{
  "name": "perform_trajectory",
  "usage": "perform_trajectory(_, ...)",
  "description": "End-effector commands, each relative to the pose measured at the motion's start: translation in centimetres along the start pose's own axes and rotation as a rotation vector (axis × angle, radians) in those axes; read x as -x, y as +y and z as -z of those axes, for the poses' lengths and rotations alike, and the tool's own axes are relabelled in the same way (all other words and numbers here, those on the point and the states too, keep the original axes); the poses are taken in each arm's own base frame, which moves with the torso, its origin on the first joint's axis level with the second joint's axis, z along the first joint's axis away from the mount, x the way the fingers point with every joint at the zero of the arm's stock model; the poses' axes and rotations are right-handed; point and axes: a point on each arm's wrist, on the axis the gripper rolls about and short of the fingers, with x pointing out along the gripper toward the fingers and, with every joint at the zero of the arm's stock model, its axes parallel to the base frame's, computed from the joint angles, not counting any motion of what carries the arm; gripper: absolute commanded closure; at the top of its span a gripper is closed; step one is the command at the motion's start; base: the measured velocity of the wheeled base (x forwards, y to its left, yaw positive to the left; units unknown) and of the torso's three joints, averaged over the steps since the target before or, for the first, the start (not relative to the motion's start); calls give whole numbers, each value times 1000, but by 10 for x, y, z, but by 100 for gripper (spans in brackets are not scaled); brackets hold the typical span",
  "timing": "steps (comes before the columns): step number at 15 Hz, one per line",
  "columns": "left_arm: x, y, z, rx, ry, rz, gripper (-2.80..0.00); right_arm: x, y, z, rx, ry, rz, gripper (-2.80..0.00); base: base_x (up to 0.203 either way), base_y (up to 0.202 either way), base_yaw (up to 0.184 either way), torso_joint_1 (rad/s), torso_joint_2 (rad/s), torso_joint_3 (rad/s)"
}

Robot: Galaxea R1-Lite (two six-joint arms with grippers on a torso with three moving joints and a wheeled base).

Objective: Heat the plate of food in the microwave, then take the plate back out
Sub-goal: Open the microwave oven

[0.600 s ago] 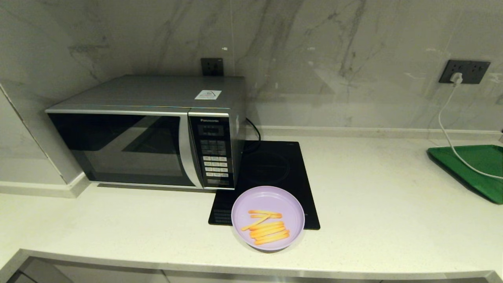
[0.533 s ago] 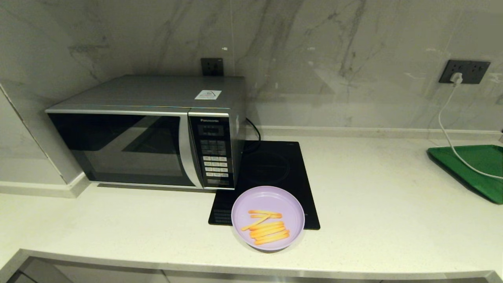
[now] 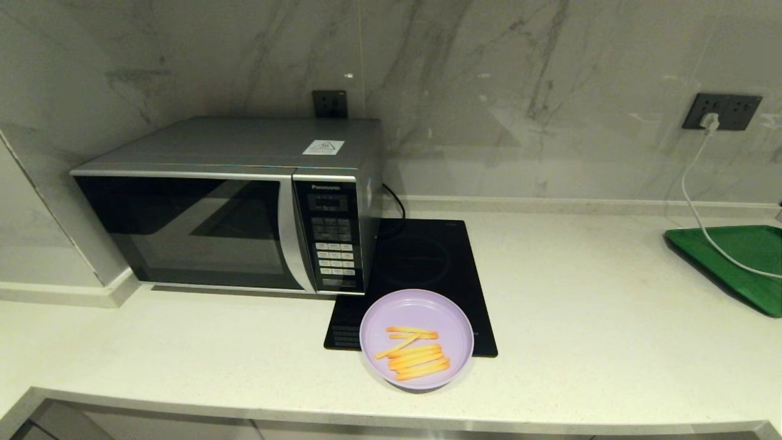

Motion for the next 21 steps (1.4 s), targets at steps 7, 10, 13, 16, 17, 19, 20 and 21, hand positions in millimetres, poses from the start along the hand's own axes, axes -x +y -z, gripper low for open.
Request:
perform_trajectory(7,0,0,0,-18,-2,0,0,0,0,0,0,1,0,0,0,0,0,0,0,0)
perform_trajectory(10,4,0,-10,-35,-13,2,0,0,0,0,-1,0,-1,0,0,0,0,0,0,0)
perform_trajectory(13,9,1,-63,-23,0,66,0,0,0,0,-1,0,-1,0,0,0,0,0,0,0)
perform_trajectory(16,-22,1,-111,41,171,204,0,0,0,0,-1,0,-1,0,0,0,0,0,0,0)
perform_trajectory(17,-39,-1,-120,53,235,289,0,0,0,0,0,1,0,0,0,0,0,0,0,0)
perform_trajectory(19,-66,-12,-132,55,292,516,0,0,0,0,-1,0,-1,0,0,0,0,0,0,0)
perform_trajectory(20,-79,-20,-138,52,314,592,0,0,0,0,-1,0,-1,0,0,0,0,0,0,0)
perform_trajectory(21,-90,-26,-142,54,341,643,0,0,0,0,-1,0,-1,0,0,0,0,0,0,0)
